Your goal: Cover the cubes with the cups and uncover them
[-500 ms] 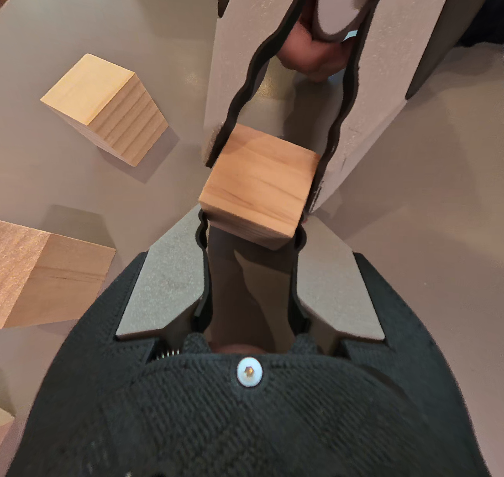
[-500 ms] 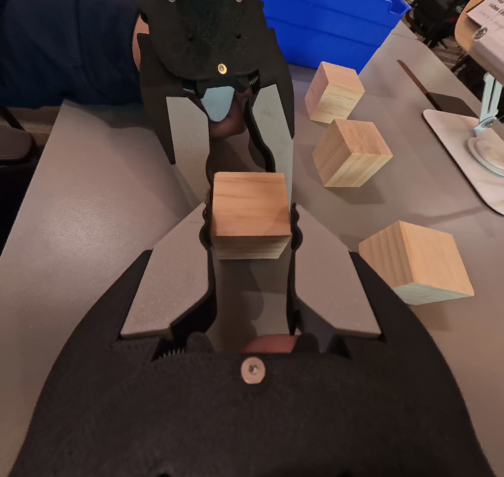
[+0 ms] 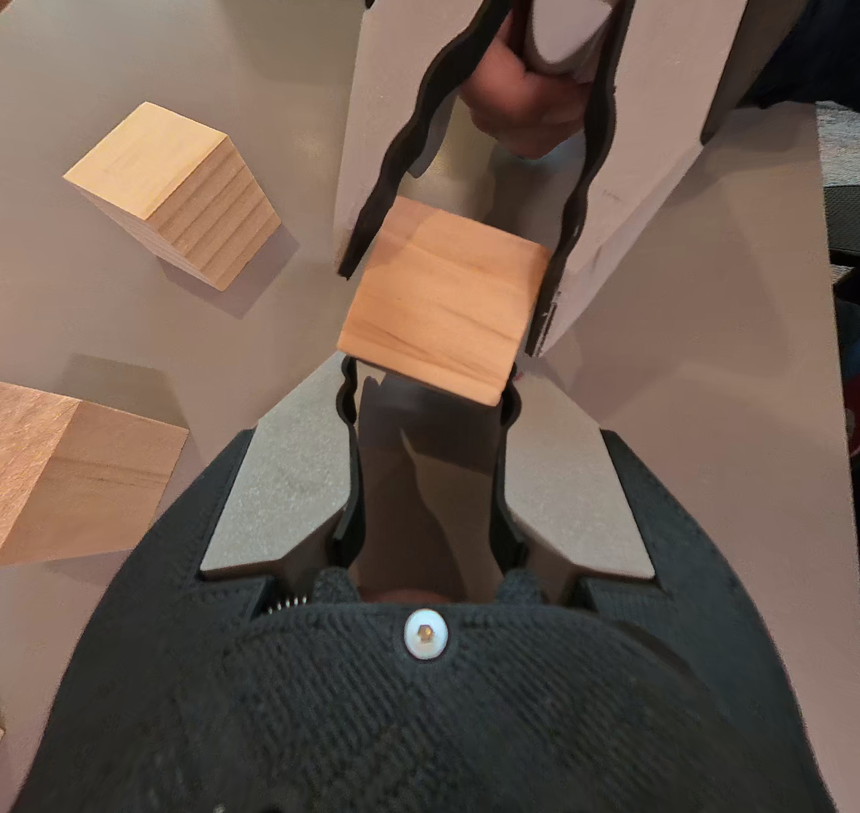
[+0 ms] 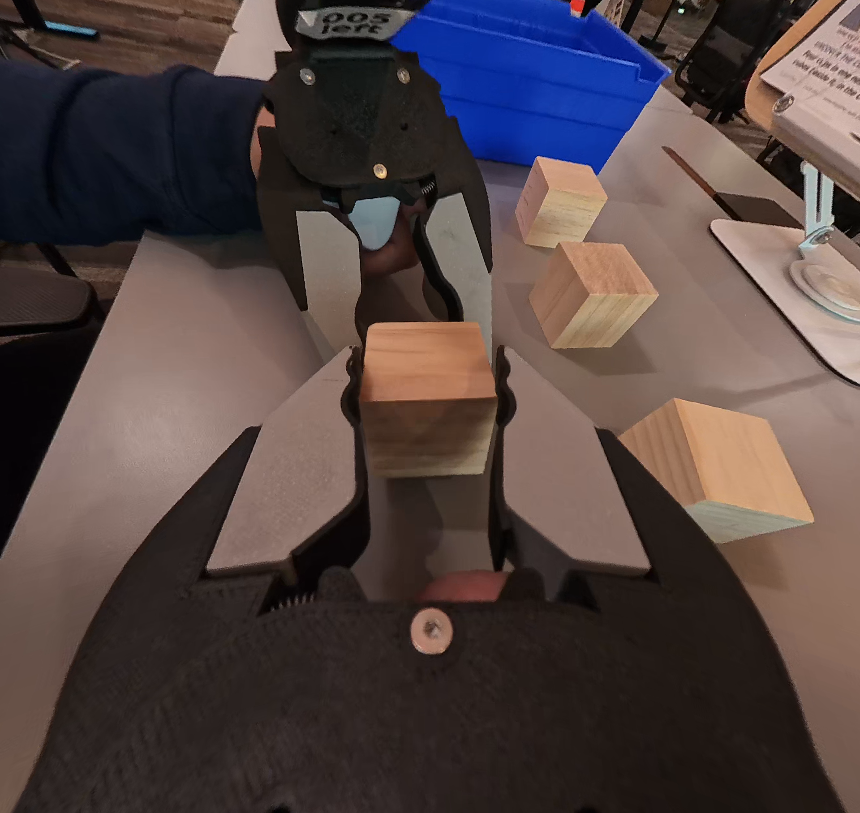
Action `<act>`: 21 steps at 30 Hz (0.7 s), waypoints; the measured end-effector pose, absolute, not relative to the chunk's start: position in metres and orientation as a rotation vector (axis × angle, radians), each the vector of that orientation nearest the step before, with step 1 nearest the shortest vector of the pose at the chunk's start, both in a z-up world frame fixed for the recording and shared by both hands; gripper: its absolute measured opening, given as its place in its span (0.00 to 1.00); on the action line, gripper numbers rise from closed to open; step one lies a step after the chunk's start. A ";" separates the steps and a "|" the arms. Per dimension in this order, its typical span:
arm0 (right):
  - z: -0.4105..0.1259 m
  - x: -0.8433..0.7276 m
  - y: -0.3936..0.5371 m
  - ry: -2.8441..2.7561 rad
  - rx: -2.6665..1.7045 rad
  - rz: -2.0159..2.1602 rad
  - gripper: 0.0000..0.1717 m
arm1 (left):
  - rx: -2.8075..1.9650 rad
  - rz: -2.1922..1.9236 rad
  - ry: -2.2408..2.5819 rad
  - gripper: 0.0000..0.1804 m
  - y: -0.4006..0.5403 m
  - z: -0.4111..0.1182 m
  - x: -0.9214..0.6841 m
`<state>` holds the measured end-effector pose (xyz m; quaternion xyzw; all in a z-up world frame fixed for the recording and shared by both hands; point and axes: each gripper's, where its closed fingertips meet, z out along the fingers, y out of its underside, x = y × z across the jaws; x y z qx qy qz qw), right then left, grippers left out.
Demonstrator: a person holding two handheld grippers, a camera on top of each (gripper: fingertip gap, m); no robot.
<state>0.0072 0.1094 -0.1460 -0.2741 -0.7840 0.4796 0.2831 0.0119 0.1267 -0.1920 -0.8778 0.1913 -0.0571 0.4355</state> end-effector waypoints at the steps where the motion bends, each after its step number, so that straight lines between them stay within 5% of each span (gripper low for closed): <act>1: -0.144 0.007 0.108 -2.079 -0.730 1.296 0.28 | -2.192 -0.139 0.484 0.34 0.126 -0.193 0.013; 2: -0.138 0.004 0.111 -2.027 -0.741 1.304 0.00 | -2.196 -0.138 0.528 0.34 0.125 -0.196 0.017; 7: -0.121 0.010 0.112 -1.964 -0.707 1.408 0.00 | -2.222 -0.080 0.515 0.33 0.129 -0.200 0.014; 14: -0.117 0.010 0.122 -1.920 -0.720 1.400 0.26 | -2.152 -0.019 0.459 0.33 0.135 -0.188 0.004; 21: -0.127 0.009 0.123 -1.960 -0.730 1.346 0.27 | -2.084 -0.100 0.405 0.33 0.136 -0.175 0.005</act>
